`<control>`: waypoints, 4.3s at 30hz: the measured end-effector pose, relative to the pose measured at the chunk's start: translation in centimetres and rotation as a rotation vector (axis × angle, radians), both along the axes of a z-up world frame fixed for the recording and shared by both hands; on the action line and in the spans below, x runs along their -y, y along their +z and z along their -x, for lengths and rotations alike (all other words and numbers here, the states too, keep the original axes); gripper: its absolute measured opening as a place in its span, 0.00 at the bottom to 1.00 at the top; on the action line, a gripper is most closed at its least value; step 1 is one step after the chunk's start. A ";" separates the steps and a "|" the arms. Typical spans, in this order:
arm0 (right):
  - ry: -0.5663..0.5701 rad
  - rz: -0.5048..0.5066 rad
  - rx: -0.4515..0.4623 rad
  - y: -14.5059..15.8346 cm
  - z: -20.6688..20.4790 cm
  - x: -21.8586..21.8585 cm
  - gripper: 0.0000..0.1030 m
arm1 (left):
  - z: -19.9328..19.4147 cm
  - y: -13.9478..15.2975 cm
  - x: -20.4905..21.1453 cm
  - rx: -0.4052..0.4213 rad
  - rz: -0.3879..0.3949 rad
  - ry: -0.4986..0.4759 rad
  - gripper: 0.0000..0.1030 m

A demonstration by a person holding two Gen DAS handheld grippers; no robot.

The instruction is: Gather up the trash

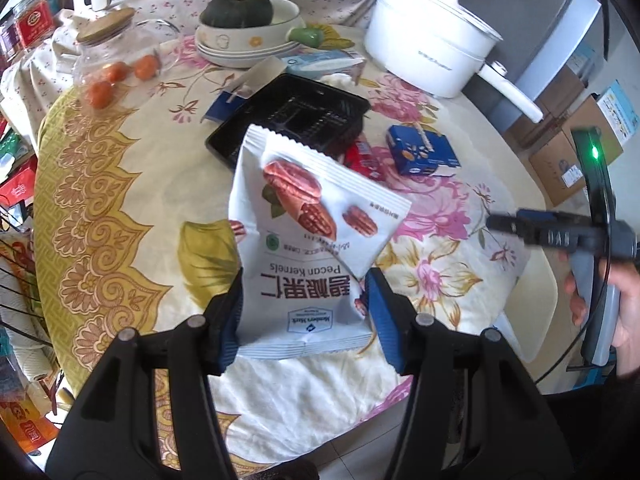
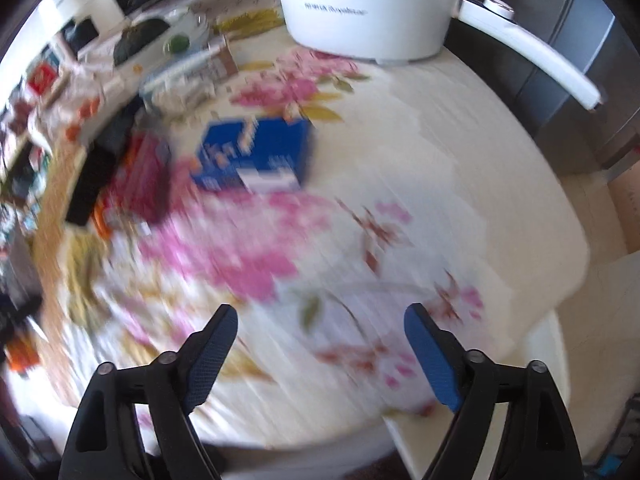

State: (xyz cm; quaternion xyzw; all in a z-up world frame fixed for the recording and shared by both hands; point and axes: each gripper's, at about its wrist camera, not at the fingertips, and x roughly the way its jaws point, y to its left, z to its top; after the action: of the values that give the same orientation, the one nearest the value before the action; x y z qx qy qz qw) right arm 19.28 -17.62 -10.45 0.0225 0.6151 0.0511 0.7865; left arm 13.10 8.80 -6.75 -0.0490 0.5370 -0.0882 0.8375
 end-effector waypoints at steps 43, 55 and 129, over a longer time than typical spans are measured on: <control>-0.013 0.017 0.072 0.2 -1.3 0.3 0.92 | -2.4 -7.3 -1.5 -0.209 -0.021 0.074 0.78; -0.047 0.015 0.094 3.5 4.4 4.7 0.92 | -0.9 -6.7 -1.6 -0.196 0.017 0.068 0.57; -0.385 -0.006 -0.031 -2.0 17.3 30.0 0.98 | 3.6 -5.7 34.8 -0.046 0.042 -0.626 0.56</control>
State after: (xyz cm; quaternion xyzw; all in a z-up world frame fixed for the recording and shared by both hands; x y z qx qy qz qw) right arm 1.98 -47.58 -12.46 0.1428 0.6115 -0.0989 0.7720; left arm 9.52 -26.03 -12.49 0.0995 0.5427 -0.3519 0.7561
